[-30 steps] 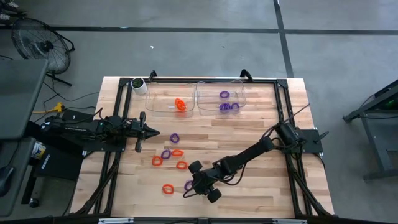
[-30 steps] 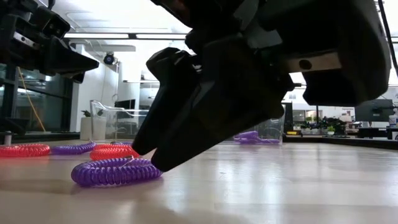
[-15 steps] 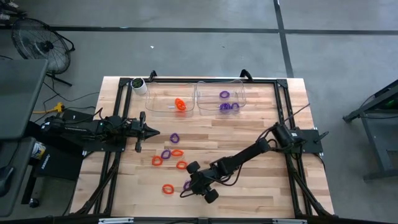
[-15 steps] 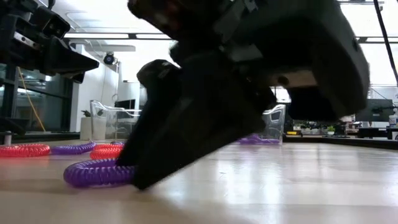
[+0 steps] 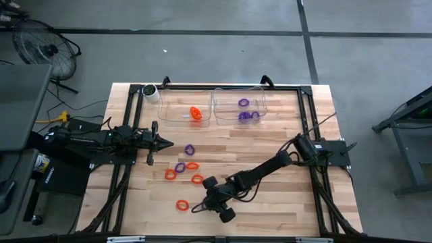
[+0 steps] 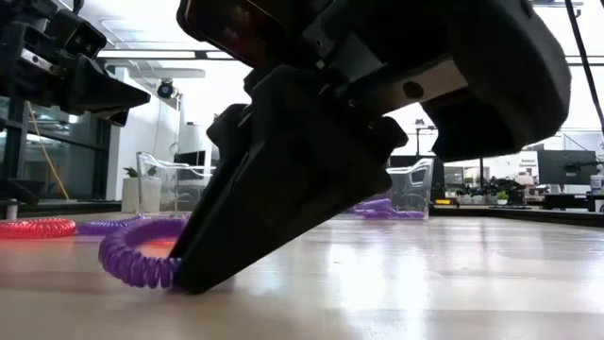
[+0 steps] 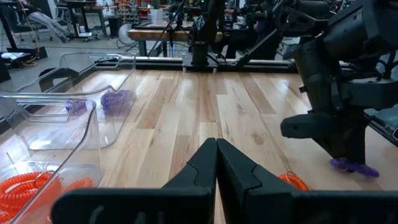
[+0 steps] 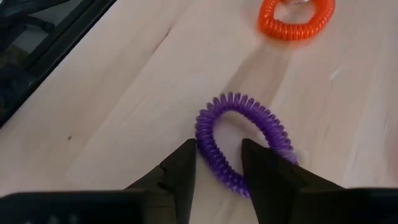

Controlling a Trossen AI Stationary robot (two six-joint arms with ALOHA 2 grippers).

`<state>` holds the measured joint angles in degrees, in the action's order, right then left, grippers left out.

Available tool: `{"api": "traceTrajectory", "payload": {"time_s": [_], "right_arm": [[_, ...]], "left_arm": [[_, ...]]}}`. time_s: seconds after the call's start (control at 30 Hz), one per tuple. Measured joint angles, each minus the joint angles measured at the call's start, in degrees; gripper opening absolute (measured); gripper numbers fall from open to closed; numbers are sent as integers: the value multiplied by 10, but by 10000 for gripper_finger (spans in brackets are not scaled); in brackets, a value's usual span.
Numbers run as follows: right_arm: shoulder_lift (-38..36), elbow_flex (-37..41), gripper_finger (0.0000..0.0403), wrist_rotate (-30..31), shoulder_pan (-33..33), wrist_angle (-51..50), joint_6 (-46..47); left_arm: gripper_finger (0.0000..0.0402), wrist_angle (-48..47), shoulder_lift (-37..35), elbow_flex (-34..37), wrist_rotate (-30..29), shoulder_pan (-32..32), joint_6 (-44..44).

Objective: Sort spring keychains
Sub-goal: Put the bottom violet spring keychain into the right bin

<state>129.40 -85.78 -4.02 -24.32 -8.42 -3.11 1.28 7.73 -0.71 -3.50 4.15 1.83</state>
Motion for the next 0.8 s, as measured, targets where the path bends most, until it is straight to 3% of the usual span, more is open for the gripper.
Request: {"api": "traceTrajectory", "payload": {"time_s": [0.37,0.8], "right_arm": [[-1,1,13,-5,0,-21,32],[-22,5,5,15,-1,-29,102]], "left_arm": [[3,0,0,0,0,0,0],[3,0,0,0,1,0,0]]}}
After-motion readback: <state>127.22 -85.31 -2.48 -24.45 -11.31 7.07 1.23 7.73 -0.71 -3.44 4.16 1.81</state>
